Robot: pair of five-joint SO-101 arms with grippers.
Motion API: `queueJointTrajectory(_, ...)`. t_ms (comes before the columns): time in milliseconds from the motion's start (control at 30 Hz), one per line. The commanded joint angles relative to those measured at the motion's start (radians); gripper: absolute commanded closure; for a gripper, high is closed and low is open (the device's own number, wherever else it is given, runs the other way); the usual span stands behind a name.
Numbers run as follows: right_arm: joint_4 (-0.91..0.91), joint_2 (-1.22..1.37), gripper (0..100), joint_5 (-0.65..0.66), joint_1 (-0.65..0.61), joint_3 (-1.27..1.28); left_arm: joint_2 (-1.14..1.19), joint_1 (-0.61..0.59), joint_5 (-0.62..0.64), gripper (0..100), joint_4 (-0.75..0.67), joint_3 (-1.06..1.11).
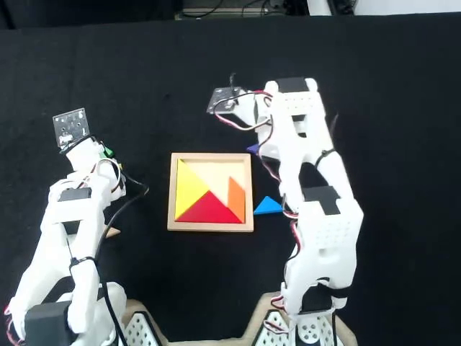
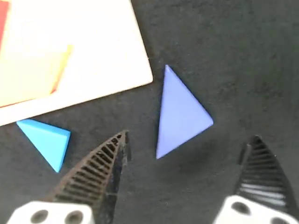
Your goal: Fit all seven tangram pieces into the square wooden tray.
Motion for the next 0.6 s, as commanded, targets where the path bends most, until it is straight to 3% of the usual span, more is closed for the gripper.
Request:
queueJointTrajectory(0,-0.025,-0.018,74.1,0.012,-0.014,-0.041,-0.002,0.013,-0.003,89,-0.020,-0.021)
queueJointTrajectory(567,-0.041,0.166,75.0,-0.011,0.038,-0.189,-0.002,0.013,-0.003,89,-0.021,-0.021)
